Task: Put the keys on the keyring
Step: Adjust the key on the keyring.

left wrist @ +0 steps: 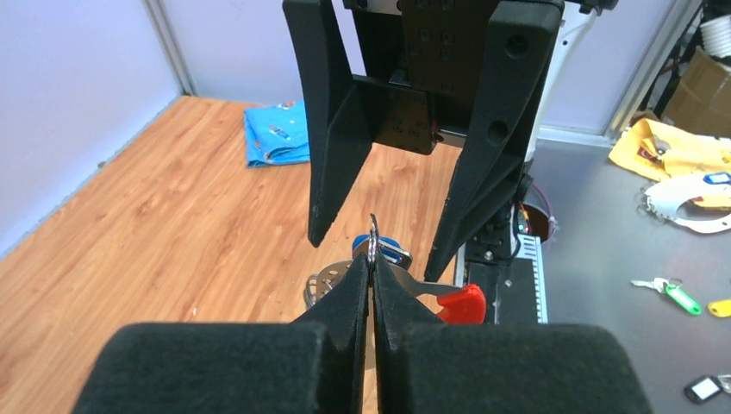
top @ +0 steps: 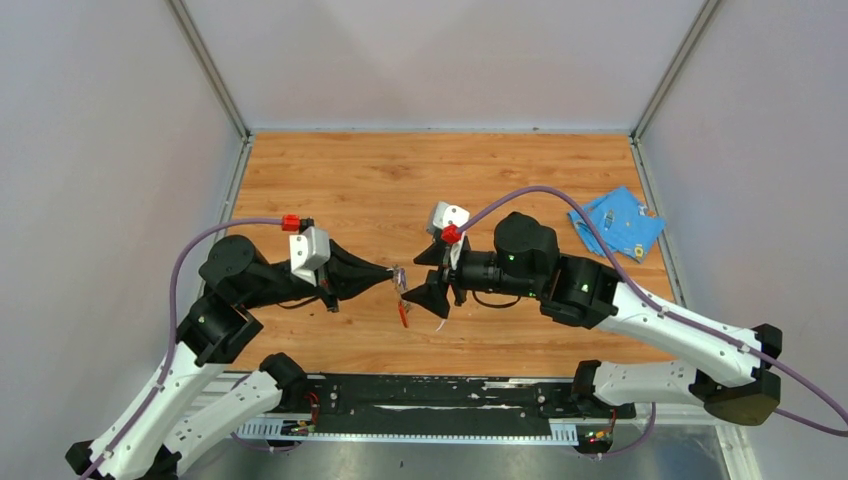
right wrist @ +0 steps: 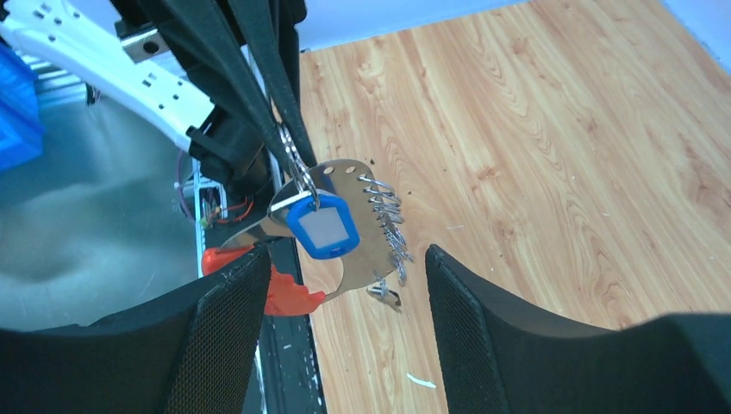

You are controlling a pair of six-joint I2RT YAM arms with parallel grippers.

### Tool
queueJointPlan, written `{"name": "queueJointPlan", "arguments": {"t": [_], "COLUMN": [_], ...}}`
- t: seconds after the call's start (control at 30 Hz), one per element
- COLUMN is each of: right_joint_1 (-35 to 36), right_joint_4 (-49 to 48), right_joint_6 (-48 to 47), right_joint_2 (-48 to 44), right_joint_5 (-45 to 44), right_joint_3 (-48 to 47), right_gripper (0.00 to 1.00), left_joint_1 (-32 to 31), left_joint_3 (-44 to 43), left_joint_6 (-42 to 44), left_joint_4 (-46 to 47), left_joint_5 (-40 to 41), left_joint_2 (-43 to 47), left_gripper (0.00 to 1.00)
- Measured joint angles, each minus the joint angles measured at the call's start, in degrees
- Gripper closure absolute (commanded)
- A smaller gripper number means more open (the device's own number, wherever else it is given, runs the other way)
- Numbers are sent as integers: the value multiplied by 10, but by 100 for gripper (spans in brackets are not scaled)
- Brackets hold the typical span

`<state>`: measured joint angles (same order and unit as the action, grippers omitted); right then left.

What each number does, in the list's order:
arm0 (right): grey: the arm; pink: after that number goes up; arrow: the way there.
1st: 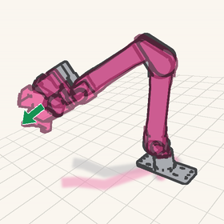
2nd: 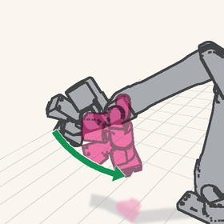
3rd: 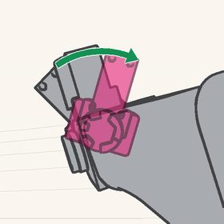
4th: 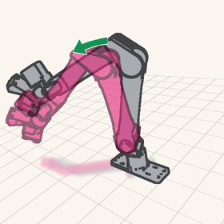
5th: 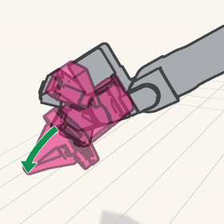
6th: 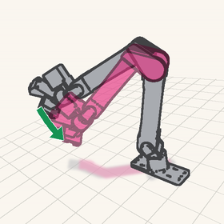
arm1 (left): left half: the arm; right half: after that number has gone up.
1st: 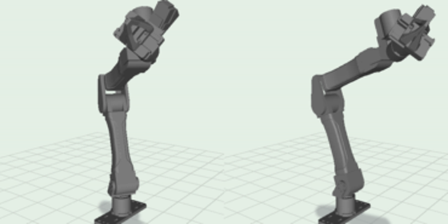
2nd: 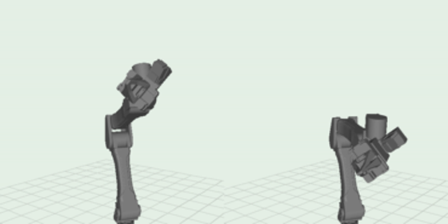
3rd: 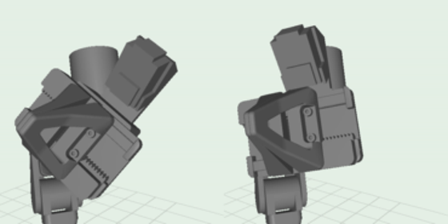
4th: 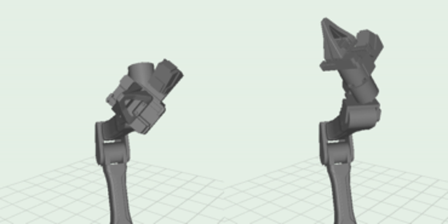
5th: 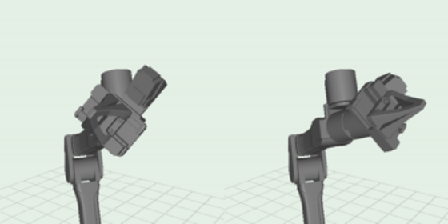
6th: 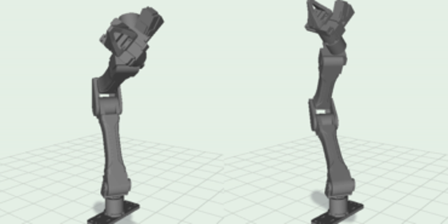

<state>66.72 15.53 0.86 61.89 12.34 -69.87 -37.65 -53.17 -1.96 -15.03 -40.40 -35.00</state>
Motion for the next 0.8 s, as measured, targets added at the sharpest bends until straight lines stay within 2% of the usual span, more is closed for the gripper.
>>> {"name": "queueJointPlan", "arguments": {"t": [0.2, 0.57, 0.8], "right_joint_1": [0, 0, 0], "right_joint_4": [-55, -101, -115], "right_joint_6": [28, 52, 55], "right_joint_2": [-2, -7, -7], "right_joint_5": [-19, -67, -63], "right_joint_3": [13, 37, 46], "right_gripper": [38, 61, 90], "left_joint_1": [0, 0, 0], "left_joint_3": [18, 21, 21], "left_joint_6": [-31, -41, -38], "left_joint_4": [21, 35, 34], "left_joint_5": [25, 35, 47], "left_joint_2": [12, 16, 16], "left_gripper": [100, 100, 100]}}
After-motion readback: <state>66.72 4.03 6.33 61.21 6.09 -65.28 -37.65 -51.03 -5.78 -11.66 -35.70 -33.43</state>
